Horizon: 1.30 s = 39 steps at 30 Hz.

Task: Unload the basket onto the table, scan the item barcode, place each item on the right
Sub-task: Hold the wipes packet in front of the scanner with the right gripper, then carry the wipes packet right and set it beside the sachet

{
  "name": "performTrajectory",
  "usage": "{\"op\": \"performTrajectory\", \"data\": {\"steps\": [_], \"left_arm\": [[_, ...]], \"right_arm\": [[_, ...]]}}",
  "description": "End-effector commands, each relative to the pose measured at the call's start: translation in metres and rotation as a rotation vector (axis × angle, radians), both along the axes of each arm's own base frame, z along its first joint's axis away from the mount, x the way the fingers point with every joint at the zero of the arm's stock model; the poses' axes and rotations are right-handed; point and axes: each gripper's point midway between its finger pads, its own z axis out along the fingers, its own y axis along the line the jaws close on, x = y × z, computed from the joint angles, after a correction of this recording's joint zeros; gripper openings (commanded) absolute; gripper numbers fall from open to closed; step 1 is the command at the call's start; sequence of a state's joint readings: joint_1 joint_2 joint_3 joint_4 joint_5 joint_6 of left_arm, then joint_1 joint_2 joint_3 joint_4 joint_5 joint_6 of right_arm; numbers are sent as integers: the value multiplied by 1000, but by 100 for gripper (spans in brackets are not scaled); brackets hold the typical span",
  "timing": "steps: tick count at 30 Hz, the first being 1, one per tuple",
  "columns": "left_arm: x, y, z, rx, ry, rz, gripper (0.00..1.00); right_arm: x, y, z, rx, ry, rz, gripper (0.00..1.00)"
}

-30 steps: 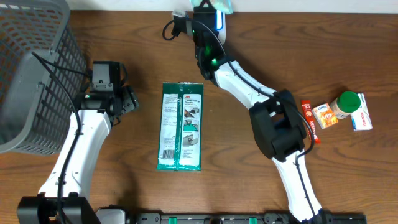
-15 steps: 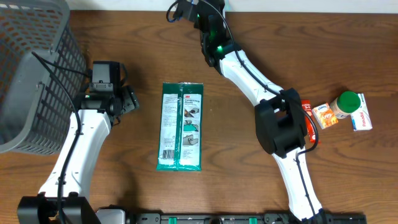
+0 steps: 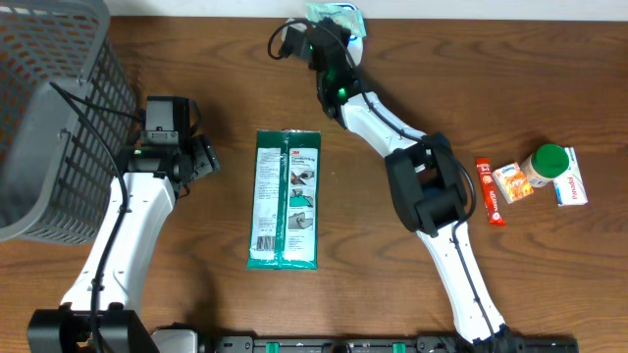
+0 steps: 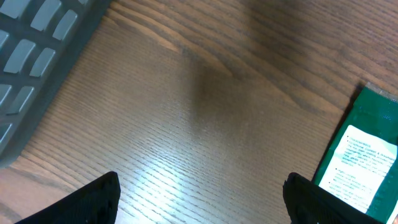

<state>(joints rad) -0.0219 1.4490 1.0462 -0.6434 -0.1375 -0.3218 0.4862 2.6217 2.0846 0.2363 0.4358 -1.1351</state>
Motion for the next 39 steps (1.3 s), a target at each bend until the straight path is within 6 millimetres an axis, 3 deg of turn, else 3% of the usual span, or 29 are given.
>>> {"op": "performTrajectory", "data": {"steps": [1, 11, 15, 18, 22, 23, 25, 28, 31, 35, 39], "left_arm": [[6, 1, 14, 8, -39, 9, 85], [6, 1, 14, 8, -39, 9, 85], [6, 1, 14, 8, -40, 9, 85], [6, 1, 14, 8, -39, 9, 85], [6, 1, 14, 8, -39, 9, 85], [6, 1, 14, 8, -39, 9, 85], [6, 1, 14, 8, -39, 9, 85], [6, 1, 14, 8, -40, 9, 85], [6, 1, 14, 8, -40, 9, 86], [6, 1, 14, 8, -39, 9, 86], [6, 1, 14, 8, -40, 9, 86]], "right_arm": [[-1, 4, -7, 79, 16, -25, 1], [-12, 30, -3, 122, 7, 6, 1], [-13, 37, 9, 141, -26, 16, 1], [-10, 34, 40, 199, -101, -9, 1], [-13, 24, 108, 277, -201, -39, 1], [-17, 18, 132, 305, -215, -53, 1], [-26, 7, 163, 343, -202, -80, 1], [-46, -12, 196, 426, -120, -120, 1], [-81, -33, 221, 547, 33, -144, 1], [-140, -61, 232, 736, 321, -148, 1], [-193, -102, 223, 886, 590, -224, 1]]}}
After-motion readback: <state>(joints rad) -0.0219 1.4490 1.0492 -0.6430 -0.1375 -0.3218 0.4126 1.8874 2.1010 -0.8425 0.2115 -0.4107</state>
